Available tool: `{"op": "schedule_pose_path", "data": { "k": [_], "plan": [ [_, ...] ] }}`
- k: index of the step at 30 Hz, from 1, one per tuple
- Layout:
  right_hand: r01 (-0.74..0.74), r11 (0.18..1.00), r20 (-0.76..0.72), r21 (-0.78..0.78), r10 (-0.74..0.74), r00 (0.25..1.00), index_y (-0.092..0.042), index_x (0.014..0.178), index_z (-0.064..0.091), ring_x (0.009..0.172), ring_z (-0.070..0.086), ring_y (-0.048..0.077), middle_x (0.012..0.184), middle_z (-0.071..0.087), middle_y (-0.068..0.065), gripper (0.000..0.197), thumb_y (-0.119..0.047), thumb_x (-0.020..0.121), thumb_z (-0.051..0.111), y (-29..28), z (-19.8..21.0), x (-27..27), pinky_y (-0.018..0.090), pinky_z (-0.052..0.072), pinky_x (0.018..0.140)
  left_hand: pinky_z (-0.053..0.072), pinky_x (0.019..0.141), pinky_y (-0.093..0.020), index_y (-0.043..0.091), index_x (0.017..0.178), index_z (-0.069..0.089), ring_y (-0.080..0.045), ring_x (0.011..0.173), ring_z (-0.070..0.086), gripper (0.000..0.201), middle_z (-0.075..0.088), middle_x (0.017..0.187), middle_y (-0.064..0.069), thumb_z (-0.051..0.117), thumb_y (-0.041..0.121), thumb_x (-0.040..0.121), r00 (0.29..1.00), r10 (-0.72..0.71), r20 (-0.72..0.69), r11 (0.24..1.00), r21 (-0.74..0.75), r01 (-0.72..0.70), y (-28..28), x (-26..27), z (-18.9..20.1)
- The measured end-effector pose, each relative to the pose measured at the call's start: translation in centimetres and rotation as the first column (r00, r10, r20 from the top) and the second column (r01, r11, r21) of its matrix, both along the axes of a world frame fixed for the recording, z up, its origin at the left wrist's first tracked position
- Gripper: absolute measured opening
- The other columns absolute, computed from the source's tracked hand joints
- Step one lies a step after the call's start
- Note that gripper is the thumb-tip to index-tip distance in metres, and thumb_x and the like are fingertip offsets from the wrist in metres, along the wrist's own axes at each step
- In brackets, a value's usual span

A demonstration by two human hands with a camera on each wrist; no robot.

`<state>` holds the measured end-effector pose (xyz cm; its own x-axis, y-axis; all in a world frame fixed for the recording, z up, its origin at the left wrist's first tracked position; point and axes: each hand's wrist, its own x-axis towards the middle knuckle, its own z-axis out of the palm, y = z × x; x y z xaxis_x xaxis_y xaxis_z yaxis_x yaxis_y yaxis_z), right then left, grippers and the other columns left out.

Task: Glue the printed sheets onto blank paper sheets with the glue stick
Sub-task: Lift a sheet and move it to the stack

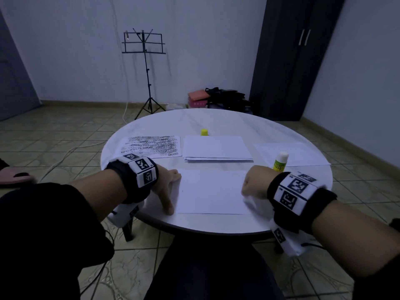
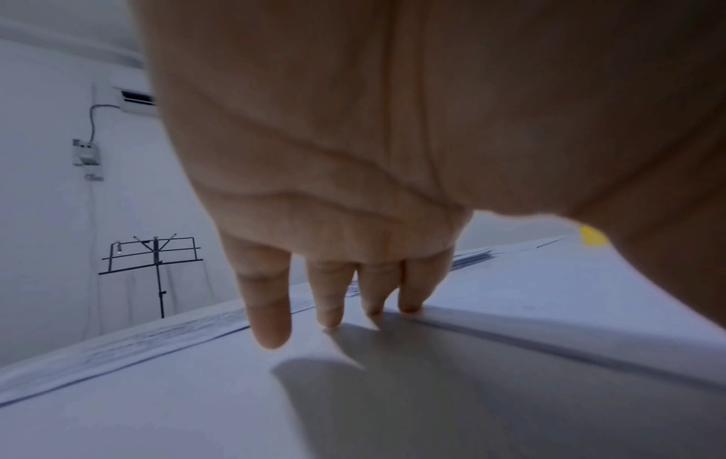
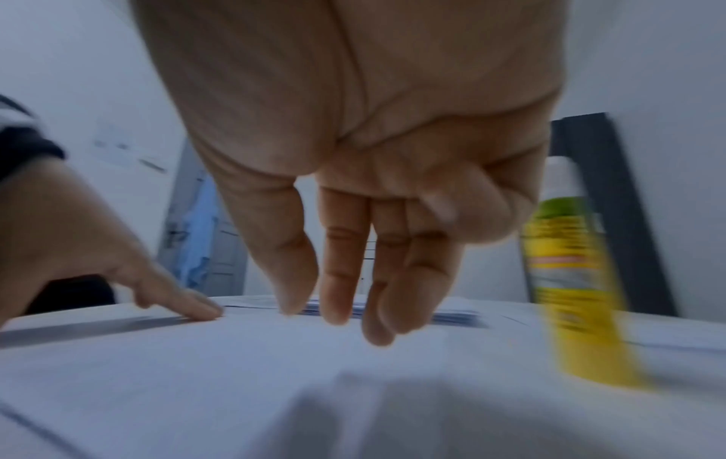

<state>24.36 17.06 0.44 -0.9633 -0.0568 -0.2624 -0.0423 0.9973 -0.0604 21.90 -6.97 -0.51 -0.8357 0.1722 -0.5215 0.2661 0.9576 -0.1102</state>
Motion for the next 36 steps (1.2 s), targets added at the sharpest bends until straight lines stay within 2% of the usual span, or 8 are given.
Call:
{"op": "schedule_pose_path", "data": {
  "k": [4,6,8,13,19,25,30,36],
  "plan": [
    [-0.363,0.928,0.059,0.083,0.359,0.931,-0.01,0.129,0.057,0.122,0.05,0.024,0.133,0.054,0.009,0.046,-0.034,0.089,0.06,-6.6,0.3,0.4,0.027,0.04,0.097,0.019,0.116,-0.035,0.029,0.151,0.01,-0.017,0.143,0.023,0.119,0.011,0.159,0.009,0.083,0.052,0.06,0.999,0.047,-0.002,0.999,0.02,-0.047,-1.0,0.2,-0.4],
    [-0.431,0.901,0.093,0.049,0.425,0.9,-0.014,0.135,0.05,0.123,0.048,0.023,0.135,0.051,0.007,0.059,-0.038,0.084,0.066,-9.6,0.0,0.5,0.029,0.04,0.098,0.034,0.108,-0.036,0.03,0.145,0.022,-0.02,0.13,0.043,0.115,0.038,0.146,0.006,0.087,0.052,0.053,0.998,0.063,-0.029,0.998,0.014,-0.062,-0.8,0.2,-0.4],
    [-0.452,0.892,0.099,0.016,0.448,0.888,-0.016,0.139,0.045,0.121,0.051,0.024,0.135,0.051,0.006,0.07,-0.041,0.079,0.071,-11.3,-0.4,0.1,0.031,0.043,0.099,0.042,0.1,-0.036,0.03,0.138,0.03,-0.02,0.116,0.053,0.108,0.051,0.131,0.006,0.088,0.051,0.049,0.996,0.077,-0.037,0.997,0.022,-0.076,-0.7,0.0,-0.7],
    [-0.412,0.911,0.2,-0.009,0.405,0.892,-0.022,0.149,0.024,0.14,0.027,0.02,0.154,0.027,0.001,0.092,-0.045,0.075,0.074,-8.9,-1.1,-1.9,0.032,0.025,0.113,0.04,0.103,-0.038,0.033,0.141,0.025,-0.02,0.12,0.05,0.124,0.05,0.134,0.005,0.087,0.059,0.037,0.995,0.094,-0.026,0.996,-0.007,-0.094,-0.7,-0.5,-0.8],
    [-0.266,0.963,0.251,-0.031,0.265,0.931,-0.023,0.151,0.02,0.143,0.018,0.014,0.156,0.017,-0.006,0.095,-0.033,0.076,0.077,-0.7,-0.7,-2.1,0.025,0.018,0.112,0.037,0.096,-0.029,0.029,0.137,0.033,-0.016,0.121,0.048,0.112,0.047,0.134,0.008,0.089,0.055,0.044,0.997,0.05,-0.053,0.999,0.018,-0.049,-0.8,-0.5,-0.7],
    [-0.208,0.978,0.282,0.009,0.197,0.939,-0.031,0.149,0.021,0.142,0.023,0.015,0.155,0.018,-0.012,0.096,-0.032,0.072,0.08,3.5,-1.2,-1.9,0.032,0.023,0.114,0.029,0.108,-0.033,0.026,0.143,0.027,-0.016,0.133,0.037,0.116,0.029,0.146,0.008,0.087,0.055,0.049,0.995,0.021,-0.099,0.997,-0.074,-0.029,0.1,-0.4,-0.5],
    [-0.226,0.974,0.295,-0.002,0.216,0.931,-0.026,0.15,0.019,0.142,0.022,0.016,0.155,0.018,-0.009,0.098,-0.025,0.073,0.08,3.4,-1.1,-2.1,0.031,0.023,0.113,0.029,0.108,-0.032,0.025,0.144,0.026,-0.016,0.133,0.037,0.117,0.029,0.147,0.008,0.087,0.055,0.049,0.996,0.026,-0.081,0.992,-0.125,-0.036,0.4,-0.6,-0.4],
    [-0.319,0.935,0.347,0.155,0.251,0.904,-0.031,0.152,0.002,0.145,0.013,0.019,0.159,0.007,-0.006,0.121,-0.033,0.064,0.085,2.0,0.0,-3.5,0.038,0.02,0.115,0.035,0.107,-0.037,0.025,0.142,0.028,-0.018,0.128,0.042,0.113,0.033,0.143,0.005,0.087,0.055,0.05,0.996,0.071,-0.049,0.987,-0.141,-0.077,1.0,-1.2,0.0]
  ]
}}
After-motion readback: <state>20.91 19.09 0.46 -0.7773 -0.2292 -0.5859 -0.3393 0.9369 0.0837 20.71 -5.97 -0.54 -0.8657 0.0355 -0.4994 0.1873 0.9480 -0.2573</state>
